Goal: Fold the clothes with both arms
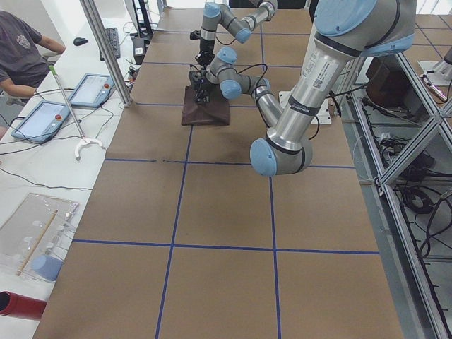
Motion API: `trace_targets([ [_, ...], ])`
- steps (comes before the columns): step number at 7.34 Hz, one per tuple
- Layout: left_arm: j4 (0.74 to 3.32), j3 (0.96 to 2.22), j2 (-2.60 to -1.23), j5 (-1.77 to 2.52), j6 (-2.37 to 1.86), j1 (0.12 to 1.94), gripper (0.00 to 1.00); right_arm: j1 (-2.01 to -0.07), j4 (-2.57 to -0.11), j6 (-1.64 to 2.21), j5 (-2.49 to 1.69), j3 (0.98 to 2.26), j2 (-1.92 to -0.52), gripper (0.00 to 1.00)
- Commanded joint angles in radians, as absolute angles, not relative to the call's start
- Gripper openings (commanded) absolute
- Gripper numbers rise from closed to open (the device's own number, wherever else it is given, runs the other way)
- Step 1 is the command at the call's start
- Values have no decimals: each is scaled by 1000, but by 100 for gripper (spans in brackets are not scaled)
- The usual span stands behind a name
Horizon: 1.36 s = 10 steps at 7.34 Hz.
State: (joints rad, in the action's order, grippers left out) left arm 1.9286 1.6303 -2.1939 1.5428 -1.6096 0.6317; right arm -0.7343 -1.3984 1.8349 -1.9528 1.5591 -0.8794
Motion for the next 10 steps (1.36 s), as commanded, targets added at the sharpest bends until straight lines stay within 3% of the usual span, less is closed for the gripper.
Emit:
trace_targets([
  [1,2146,1342,-2264,1540,-1498,708,42,-780,-1180,1679,-1951,1247,-790,100],
  [2,2160,1341,-2266,1543,-1468,731,55,-828,-1096,1576,-1956,1195,-778,100],
  [3,2157,1370,-2263,1549,-1465,750,58,-909,-1098,1518,-2058,1187,-778,100],
  [7,2155,1590,-2073,1775,-1245,889,57,-1058,-1104,1322,-2184,1215,-898,100],
  [10,2154,1626,-1866,2165,-698,1218,57,-1301,-1111,755,-2323,1224,-1096,100],
])
